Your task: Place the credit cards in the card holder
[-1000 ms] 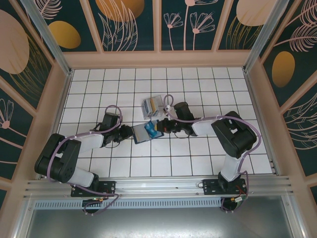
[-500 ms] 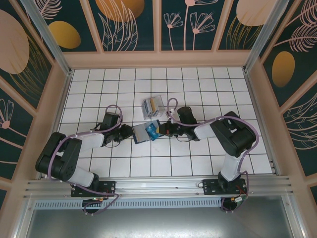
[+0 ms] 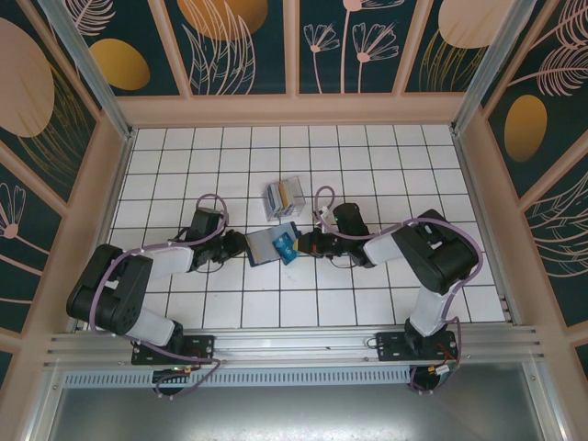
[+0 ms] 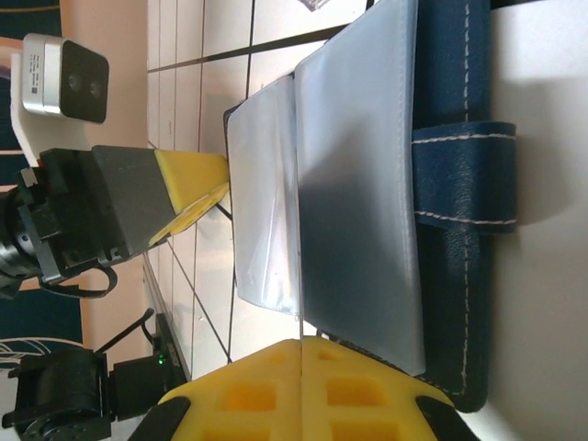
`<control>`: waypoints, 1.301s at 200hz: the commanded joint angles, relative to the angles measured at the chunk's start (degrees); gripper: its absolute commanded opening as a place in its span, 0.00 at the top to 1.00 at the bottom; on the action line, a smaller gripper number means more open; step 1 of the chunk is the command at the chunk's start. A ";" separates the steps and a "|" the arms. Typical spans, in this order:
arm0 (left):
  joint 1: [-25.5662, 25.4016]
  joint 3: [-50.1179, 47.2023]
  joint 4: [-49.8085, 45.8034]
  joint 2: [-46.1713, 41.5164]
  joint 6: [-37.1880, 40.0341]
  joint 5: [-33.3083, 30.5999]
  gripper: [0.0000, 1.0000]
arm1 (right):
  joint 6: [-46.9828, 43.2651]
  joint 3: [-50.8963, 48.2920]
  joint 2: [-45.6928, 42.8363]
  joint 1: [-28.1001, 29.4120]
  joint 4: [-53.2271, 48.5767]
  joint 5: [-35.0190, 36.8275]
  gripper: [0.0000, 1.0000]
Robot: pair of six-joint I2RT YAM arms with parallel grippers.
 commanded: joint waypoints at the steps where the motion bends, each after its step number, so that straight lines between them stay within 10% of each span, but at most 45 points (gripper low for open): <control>1: -1.70 -0.52 1.93 3.44 -0.52 2.35 0.76 | 2.62 -0.48 1.65 0.63 5.64 -2.48 1.00; 260: -2.23 0.89 -0.24 5.83 0.71 0.77 0.88 | 7.87 11.05 14.64 4.09 8.58 3.66 1.00</control>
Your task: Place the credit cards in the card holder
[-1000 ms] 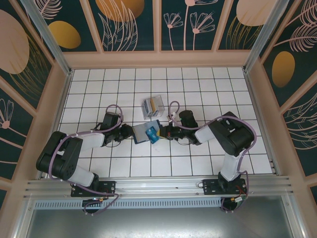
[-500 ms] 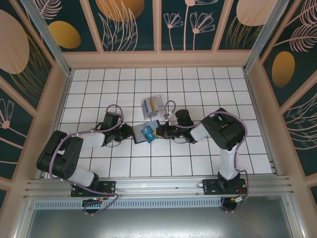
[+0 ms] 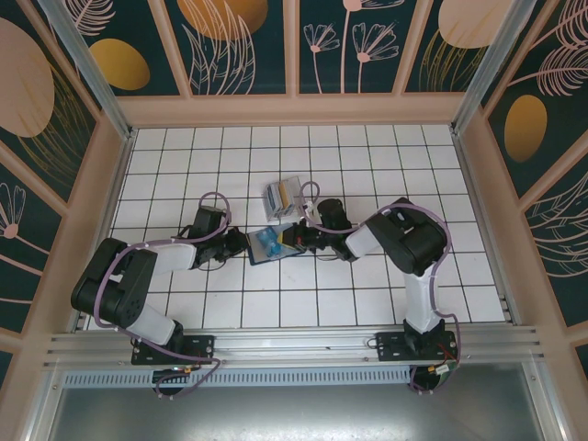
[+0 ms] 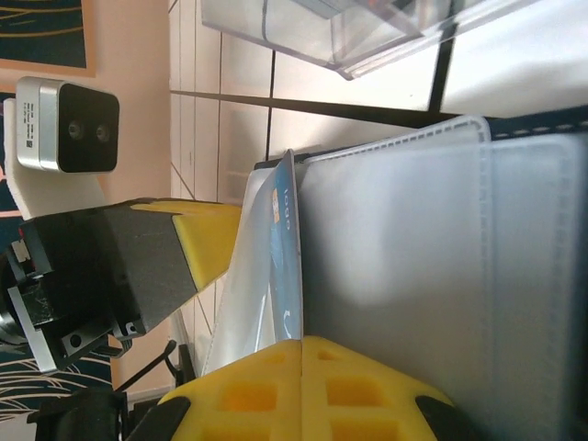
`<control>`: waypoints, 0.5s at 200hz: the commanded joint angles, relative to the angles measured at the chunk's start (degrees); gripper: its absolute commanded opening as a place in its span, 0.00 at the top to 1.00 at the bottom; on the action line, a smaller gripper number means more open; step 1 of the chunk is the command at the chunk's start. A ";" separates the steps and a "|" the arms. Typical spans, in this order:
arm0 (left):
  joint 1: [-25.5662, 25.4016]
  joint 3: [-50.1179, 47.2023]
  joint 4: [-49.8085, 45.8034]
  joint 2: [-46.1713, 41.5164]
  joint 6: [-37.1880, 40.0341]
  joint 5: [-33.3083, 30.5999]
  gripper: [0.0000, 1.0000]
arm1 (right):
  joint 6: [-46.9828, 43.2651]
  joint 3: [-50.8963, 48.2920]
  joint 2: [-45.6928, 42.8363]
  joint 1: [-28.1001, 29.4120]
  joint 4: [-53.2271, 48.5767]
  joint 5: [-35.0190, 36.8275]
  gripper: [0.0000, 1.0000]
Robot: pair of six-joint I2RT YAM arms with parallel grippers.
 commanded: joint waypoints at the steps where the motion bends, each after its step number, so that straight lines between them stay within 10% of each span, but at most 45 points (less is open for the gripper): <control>1: -1.81 -0.42 -1.58 3.21 0.85 0.50 0.88 | 1.48 1.42 1.78 0.99 0.20 3.41 1.00; 100: -1.81 -1.17 -1.48 2.59 0.89 -0.49 0.89 | 10.72 -0.85 1.35 5.92 5.26 7.44 0.89</control>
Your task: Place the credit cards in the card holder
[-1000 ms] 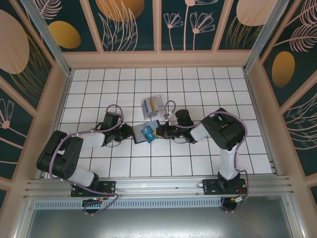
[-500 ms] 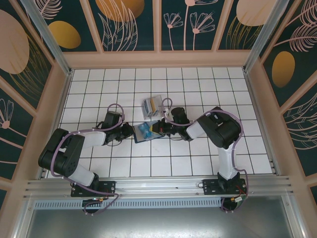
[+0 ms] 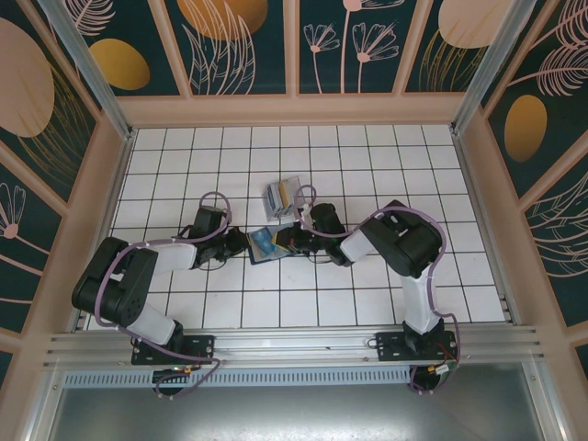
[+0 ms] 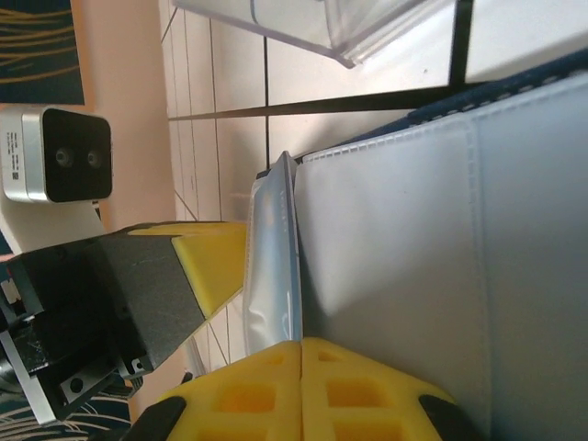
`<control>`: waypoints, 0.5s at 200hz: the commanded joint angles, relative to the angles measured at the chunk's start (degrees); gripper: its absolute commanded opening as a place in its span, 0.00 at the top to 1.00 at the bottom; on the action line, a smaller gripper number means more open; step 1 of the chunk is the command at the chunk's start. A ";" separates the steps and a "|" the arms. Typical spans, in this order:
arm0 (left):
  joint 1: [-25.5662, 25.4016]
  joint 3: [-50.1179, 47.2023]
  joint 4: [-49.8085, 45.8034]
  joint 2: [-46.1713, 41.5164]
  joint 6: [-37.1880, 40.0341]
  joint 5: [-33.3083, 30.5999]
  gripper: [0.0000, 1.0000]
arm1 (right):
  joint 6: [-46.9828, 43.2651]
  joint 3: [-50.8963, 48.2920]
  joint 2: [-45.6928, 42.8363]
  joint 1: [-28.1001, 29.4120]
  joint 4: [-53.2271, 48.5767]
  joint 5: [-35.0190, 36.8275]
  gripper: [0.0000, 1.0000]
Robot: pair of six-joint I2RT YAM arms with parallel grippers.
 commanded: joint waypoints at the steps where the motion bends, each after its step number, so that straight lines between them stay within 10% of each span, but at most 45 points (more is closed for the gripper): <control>1: -1.79 -1.13 -2.27 2.18 0.89 -0.66 0.89 | 2.14 -0.46 0.76 2.24 1.84 1.33 0.89; 56: -1.79 -0.70 -3.59 -0.12 1.04 -1.14 0.84 | -6.57 0.15 -4.58 3.08 -14.02 7.73 0.76; 100: -1.79 -0.50 -3.69 -0.81 1.01 -0.85 0.85 | -12.23 3.57 -7.20 4.27 -24.77 14.00 0.84</control>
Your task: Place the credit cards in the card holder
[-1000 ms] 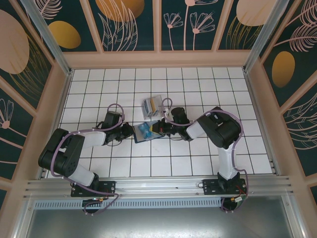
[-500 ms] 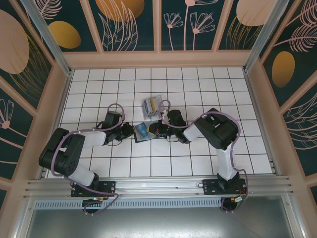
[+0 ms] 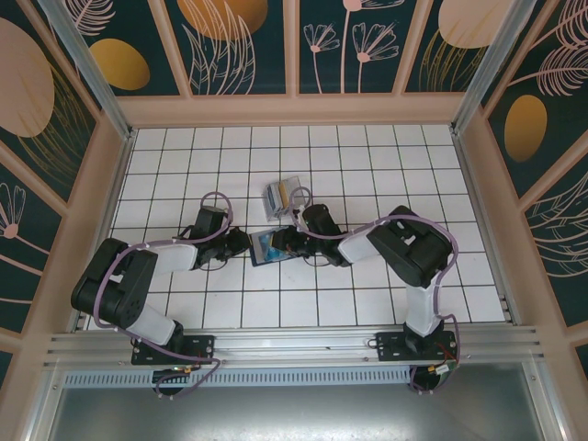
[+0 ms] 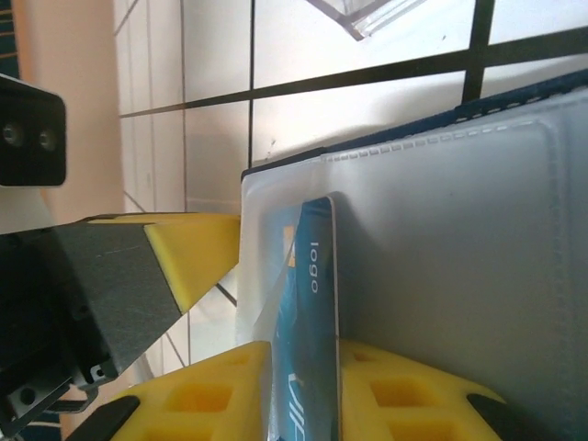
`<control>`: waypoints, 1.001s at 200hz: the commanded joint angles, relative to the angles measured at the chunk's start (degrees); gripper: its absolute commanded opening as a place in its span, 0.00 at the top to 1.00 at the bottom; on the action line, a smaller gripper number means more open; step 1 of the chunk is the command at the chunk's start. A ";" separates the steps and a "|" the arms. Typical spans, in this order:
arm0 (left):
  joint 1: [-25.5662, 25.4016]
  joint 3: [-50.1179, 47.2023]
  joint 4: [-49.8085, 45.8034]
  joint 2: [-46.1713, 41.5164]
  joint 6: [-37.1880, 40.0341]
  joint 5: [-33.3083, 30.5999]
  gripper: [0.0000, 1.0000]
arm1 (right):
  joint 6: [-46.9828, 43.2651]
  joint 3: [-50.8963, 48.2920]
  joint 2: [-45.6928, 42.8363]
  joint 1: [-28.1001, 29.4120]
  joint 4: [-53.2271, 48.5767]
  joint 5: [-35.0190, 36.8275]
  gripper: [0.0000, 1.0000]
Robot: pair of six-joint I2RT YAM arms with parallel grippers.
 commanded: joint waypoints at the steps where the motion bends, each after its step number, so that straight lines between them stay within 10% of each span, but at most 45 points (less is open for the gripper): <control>1: -0.89 -0.49 -3.44 -0.05 0.80 0.53 0.85 | -5.02 1.86 -1.40 0.75 -10.42 5.24 0.85; 76: -0.89 -1.54 -2.68 0.24 0.77 0.82 0.88 | -2.47 2.93 0.44 0.71 -8.82 5.05 0.99; 124: -0.89 -1.79 -2.79 0.11 0.97 0.77 0.89 | -2.01 2.44 -0.20 0.77 -8.53 4.50 0.77; 200: -0.91 -1.79 -2.70 0.04 1.17 0.51 0.89 | -4.32 1.22 -4.25 0.31 -11.42 4.67 0.72</control>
